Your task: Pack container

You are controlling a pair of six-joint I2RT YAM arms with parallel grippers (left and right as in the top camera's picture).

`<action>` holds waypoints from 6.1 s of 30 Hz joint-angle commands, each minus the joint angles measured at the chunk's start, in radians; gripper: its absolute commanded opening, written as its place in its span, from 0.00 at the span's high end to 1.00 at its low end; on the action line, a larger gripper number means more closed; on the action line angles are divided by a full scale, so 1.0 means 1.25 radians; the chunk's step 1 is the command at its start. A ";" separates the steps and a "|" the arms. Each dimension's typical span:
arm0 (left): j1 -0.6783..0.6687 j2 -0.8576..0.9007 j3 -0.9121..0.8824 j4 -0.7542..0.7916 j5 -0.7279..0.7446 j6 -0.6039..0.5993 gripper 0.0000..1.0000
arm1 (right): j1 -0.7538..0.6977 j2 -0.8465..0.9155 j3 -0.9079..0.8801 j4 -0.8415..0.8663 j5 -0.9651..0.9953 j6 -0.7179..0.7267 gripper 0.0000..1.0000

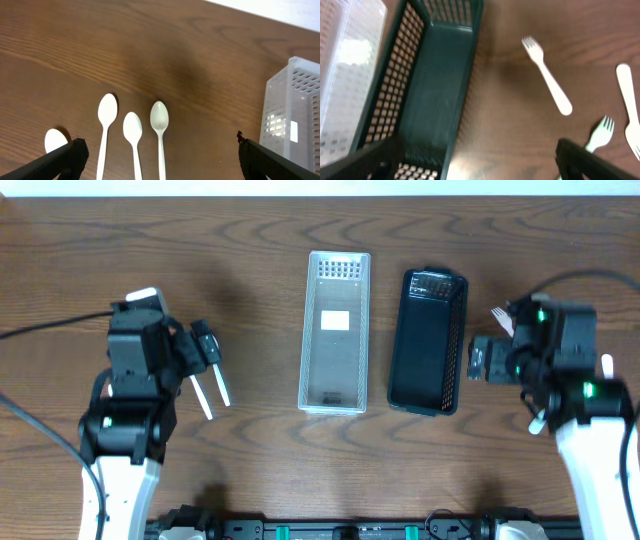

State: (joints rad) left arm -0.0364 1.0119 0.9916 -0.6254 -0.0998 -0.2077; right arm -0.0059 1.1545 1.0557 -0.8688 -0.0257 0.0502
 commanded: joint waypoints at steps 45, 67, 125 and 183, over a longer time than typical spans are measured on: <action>-0.002 0.054 0.018 -0.071 0.003 0.010 0.02 | -0.038 0.462 0.108 0.154 -0.285 -0.026 0.87; -0.002 0.054 0.018 -0.074 0.003 0.010 0.02 | -0.036 0.462 0.108 0.031 -0.312 -0.005 0.85; -0.002 0.054 0.018 -0.074 0.003 0.010 0.02 | 0.078 0.532 0.107 0.166 -0.206 0.040 0.99; -0.002 -0.054 0.018 -0.272 0.015 0.005 0.02 | -0.113 0.277 0.219 -0.130 -0.035 0.091 0.01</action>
State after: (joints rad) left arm -0.0368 0.9527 0.9989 -0.9348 -0.0872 -0.2073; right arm -0.1204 1.5669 1.2732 -0.9798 -0.1165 0.2131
